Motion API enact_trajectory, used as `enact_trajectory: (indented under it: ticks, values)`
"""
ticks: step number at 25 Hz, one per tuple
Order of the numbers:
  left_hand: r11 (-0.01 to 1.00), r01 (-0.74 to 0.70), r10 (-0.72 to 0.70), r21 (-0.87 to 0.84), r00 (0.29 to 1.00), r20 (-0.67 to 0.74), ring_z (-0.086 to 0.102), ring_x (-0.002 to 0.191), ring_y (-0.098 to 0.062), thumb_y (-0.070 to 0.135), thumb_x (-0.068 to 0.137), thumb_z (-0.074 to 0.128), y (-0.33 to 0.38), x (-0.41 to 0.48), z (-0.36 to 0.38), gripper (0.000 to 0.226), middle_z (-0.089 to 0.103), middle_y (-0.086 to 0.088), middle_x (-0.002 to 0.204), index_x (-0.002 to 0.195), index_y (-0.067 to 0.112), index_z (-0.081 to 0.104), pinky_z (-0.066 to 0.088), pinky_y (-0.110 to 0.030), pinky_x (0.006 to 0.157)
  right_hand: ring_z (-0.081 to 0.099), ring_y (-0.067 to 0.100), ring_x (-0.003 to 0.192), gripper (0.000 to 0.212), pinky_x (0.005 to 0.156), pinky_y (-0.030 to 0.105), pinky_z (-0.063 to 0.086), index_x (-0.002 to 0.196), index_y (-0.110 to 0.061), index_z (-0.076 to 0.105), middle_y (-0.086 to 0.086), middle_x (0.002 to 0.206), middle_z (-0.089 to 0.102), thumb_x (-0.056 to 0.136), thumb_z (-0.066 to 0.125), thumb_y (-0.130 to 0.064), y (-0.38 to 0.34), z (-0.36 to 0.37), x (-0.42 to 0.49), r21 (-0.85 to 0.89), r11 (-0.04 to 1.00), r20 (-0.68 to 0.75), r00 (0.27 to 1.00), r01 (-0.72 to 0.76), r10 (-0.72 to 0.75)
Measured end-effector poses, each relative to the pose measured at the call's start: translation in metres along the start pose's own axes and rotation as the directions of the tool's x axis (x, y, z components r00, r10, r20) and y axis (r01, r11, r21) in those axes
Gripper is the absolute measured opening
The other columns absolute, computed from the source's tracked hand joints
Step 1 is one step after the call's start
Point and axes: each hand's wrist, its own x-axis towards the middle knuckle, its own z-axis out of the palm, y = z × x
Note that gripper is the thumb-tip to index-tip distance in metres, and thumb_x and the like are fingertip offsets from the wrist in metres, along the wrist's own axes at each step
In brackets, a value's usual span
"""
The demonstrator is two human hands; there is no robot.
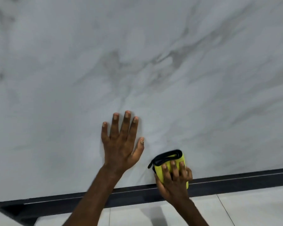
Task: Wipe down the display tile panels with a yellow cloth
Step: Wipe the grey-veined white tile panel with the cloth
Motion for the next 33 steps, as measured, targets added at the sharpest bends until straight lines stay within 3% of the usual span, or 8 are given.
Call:
enact_trajectory:
  ticks: [4,10,15,19,22,25,29,33]
  values:
    - [0.999,0.004,-0.003,0.040,1.000,-0.029,-0.007,0.161,-0.029,0.048,0.103,0.039,-0.002,0.002,0.002,0.079,-0.009,-0.003,0.175,0.167,0.017,0.004,-0.004,-0.051,0.129,0.020,0.038,0.145,0.086,0.095,0.058,0.038,0.152,-0.028,0.031,0.003,0.169,0.014,0.079,0.067,-0.053,0.003,-0.007,-0.010,0.096,0.995,0.066,0.998,0.004,-0.010]
    - [0.996,0.036,-0.035,0.083,0.999,-0.022,-0.007,0.161,-0.029,0.048,0.103,0.036,0.000,-0.001,0.003,0.078,-0.008,-0.003,0.175,0.167,0.016,0.006,-0.004,-0.051,0.129,0.016,0.027,0.152,0.082,0.101,0.062,0.035,0.155,-0.036,0.032,-0.003,0.165,0.021,0.084,0.069,-0.053,0.029,-0.062,0.127,0.245,0.969,-0.156,0.986,-0.020,0.059]
    - [0.994,0.018,-0.021,0.104,1.000,0.022,-0.012,0.160,-0.029,0.048,0.102,0.038,-0.003,0.001,0.000,0.080,-0.011,-0.004,0.174,0.167,0.017,0.002,-0.005,-0.051,0.127,0.011,0.027,0.159,0.100,0.099,0.055,0.033,0.164,-0.032,0.023,-0.004,0.174,0.009,0.077,0.070,-0.050,0.067,-0.017,0.041,0.126,0.990,-0.182,0.980,-0.059,0.081]
    - [0.996,0.084,-0.084,-0.032,0.996,0.010,-0.008,0.160,-0.022,0.037,0.102,0.051,0.019,0.027,-0.029,0.072,0.012,-0.043,0.162,0.162,0.009,0.023,0.004,-0.051,0.126,0.010,0.026,0.158,0.107,0.096,0.055,0.036,0.161,-0.033,0.027,-0.005,0.173,0.008,0.068,0.079,-0.046,0.075,0.001,-0.015,0.150,0.988,-0.059,0.997,-0.039,0.049]
    - [0.995,0.082,-0.087,-0.050,0.990,-0.112,0.012,0.157,-0.038,0.029,0.101,0.049,0.039,0.094,-0.038,0.063,0.022,-0.054,0.150,0.152,-0.004,0.035,0.013,-0.053,0.122,0.020,0.029,0.147,0.104,0.096,0.052,0.035,0.151,-0.032,0.034,-0.003,0.163,0.019,0.061,0.084,-0.046,0.064,-0.009,-0.001,0.239,0.963,-0.042,0.990,-0.122,0.136]
    - [0.990,0.117,-0.110,0.082,0.990,-0.085,0.022,0.150,-0.051,0.037,0.102,0.038,0.051,0.134,-0.029,0.067,0.029,-0.043,0.156,0.155,-0.004,0.034,0.023,-0.064,0.117,0.018,0.028,0.146,0.092,0.100,0.049,0.031,0.151,-0.034,0.033,-0.004,0.161,0.020,0.071,0.076,-0.046,0.053,-0.055,0.094,0.346,0.934,-0.142,0.979,-0.088,0.145]
    - [0.980,0.164,-0.163,0.108,0.986,-0.021,0.000,0.161,-0.031,0.039,0.106,0.031,0.049,0.119,-0.024,0.066,0.024,-0.031,0.163,0.161,0.004,0.021,0.008,-0.056,0.124,0.028,0.027,0.147,0.073,0.100,0.057,0.032,0.150,-0.033,0.043,-0.002,0.159,0.033,0.082,0.067,-0.047,0.073,-0.116,0.242,0.334,0.933,-0.293,0.926,-0.134,0.238]
    - [0.981,0.169,-0.165,0.092,0.985,-0.043,-0.008,0.160,-0.022,0.039,0.108,0.031,0.051,0.124,-0.024,0.065,0.015,-0.020,0.168,0.164,0.009,0.015,-0.001,-0.050,0.126,0.022,0.027,0.152,0.081,0.101,0.058,0.033,0.157,-0.033,0.036,-0.001,0.162,0.032,0.084,0.069,-0.049,0.086,-0.107,0.213,0.154,0.988,-0.281,0.959,0.002,0.042]
